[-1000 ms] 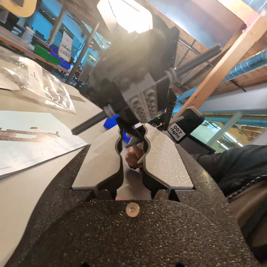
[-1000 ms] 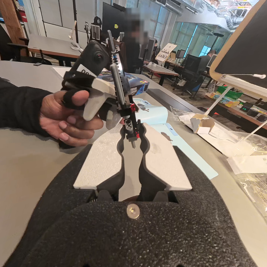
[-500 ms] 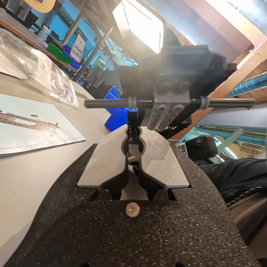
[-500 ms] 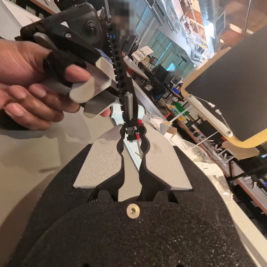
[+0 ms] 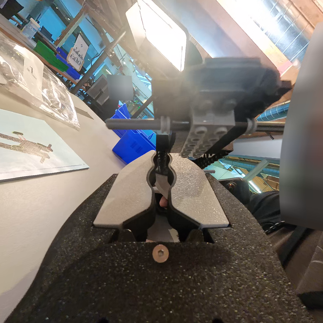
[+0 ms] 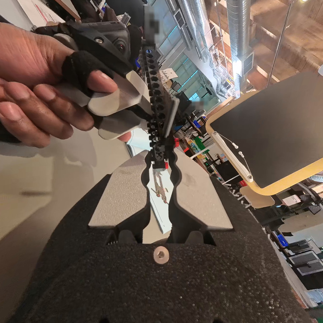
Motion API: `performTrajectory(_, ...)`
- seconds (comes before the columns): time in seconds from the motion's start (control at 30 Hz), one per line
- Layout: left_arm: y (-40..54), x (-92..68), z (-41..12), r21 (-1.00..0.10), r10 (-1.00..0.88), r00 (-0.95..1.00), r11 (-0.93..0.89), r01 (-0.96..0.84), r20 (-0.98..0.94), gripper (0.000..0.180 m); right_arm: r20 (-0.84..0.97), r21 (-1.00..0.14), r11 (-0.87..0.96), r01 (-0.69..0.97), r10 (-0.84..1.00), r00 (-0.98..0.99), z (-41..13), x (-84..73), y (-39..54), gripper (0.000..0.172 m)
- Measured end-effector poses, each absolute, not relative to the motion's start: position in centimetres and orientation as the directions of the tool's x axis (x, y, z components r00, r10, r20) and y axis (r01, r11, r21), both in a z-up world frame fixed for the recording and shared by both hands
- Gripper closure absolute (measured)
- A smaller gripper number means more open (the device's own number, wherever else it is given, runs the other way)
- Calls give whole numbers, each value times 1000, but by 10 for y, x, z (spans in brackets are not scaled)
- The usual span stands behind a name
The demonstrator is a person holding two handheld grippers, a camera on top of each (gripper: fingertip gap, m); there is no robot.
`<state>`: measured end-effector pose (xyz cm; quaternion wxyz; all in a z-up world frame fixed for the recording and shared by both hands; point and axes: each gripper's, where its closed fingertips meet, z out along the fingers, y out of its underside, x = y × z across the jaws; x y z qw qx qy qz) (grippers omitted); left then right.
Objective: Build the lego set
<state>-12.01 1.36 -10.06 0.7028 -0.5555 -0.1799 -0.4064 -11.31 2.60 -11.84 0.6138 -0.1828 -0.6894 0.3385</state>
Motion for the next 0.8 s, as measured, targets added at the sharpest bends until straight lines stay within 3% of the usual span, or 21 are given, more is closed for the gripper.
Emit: performTrajectory(0.8, 11, -112, -95, -672, -377, 656, 109, 732, 654, 172, 760, -650, 737, -186, 627, -172, -117, -108, 24, 155)
